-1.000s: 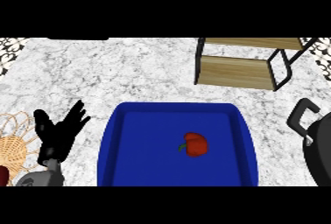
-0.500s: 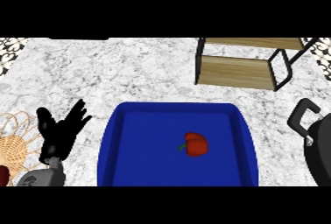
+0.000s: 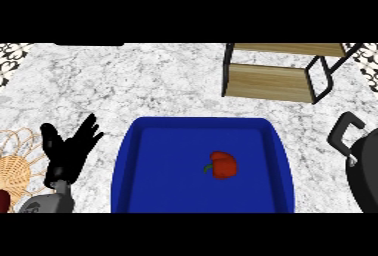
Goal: Pick the cupcake from the tray and place it in the tiered shelf
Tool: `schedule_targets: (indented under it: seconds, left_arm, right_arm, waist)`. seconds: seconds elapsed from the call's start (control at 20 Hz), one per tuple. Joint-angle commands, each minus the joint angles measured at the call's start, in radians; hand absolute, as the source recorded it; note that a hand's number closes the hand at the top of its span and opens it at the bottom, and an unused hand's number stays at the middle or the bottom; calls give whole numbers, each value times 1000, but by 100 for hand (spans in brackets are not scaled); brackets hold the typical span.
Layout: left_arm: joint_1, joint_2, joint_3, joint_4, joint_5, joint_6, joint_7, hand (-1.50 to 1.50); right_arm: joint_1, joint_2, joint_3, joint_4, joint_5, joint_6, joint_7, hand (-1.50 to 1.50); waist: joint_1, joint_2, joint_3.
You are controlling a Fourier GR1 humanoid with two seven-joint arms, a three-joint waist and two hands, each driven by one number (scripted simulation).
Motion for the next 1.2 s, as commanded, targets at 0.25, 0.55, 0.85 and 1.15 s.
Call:
schedule_targets:
  seconds: [0.25,0.55,0.85,1.15]
  left_arm:
    - [41,-22,-25,-7,-19,9,9,0]
    - [-15,19,25,20,10,-1,40,0]
    - [56,-28,-24,-38,-18,17,31,0]
    - [24,8,-1,-44,8,-11,82,0]
  right_arm:
    - [-14,-141,-92,15,-41,-122,8,-150]
    - [24,-212,-143,-21,-55,-241,70,-150]
    - [144,-347,-231,-51,-166,-99,60,-150]
    - [202,-475,-274,20,-244,84,-11,-150]
  waist:
    - [-1,5,-5]
    - [-22,-1,-4]
    - [-28,-7,-4]
    - [-11,2,-4]
